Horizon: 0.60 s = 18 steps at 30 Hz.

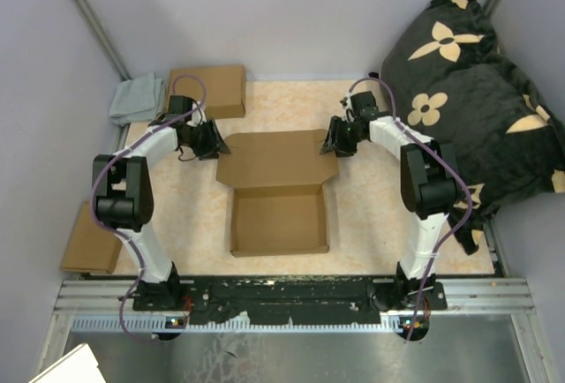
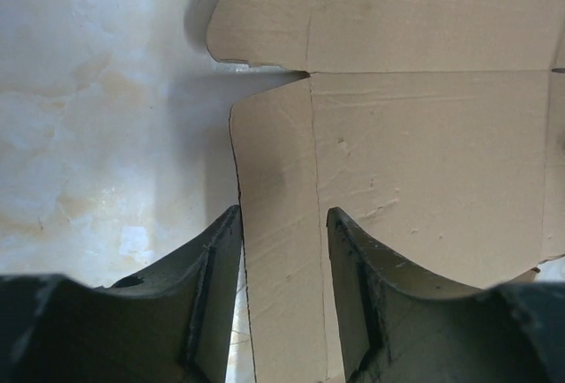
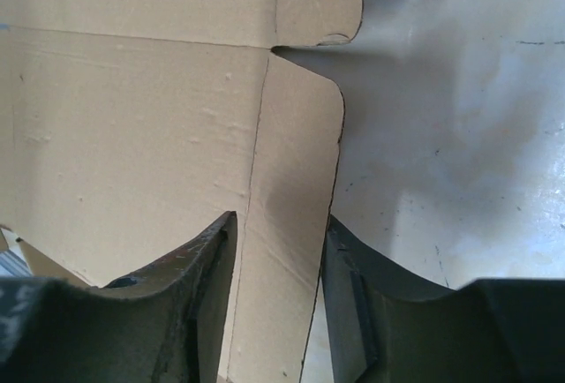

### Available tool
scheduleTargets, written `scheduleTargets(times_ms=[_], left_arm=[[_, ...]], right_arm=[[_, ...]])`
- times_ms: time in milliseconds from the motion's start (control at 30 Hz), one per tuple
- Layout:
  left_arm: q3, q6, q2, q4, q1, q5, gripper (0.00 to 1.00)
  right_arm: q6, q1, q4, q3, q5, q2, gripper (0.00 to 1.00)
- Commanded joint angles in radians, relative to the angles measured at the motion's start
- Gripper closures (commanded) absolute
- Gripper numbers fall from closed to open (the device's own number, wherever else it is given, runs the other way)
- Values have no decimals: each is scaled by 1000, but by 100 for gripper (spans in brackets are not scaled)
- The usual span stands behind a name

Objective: Fold the paper box

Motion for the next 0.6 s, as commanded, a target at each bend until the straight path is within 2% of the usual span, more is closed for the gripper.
scheduleTargets(times_ms=[0, 200, 433, 567], left_arm=[[-3, 13, -22, 11, -11, 33, 52], [12, 24, -20, -3, -29, 37, 57], [35, 52, -27, -50, -85, -48, 57], [49, 69, -23, -77, -111, -95, 58]], right_arm=[[-14, 3, -1, 62, -22, -32, 59], [-46, 37, -87, 125, 84, -40, 59], [-90, 118, -225, 252, 242, 9, 59], [-105, 141, -281, 305, 276, 48, 59]])
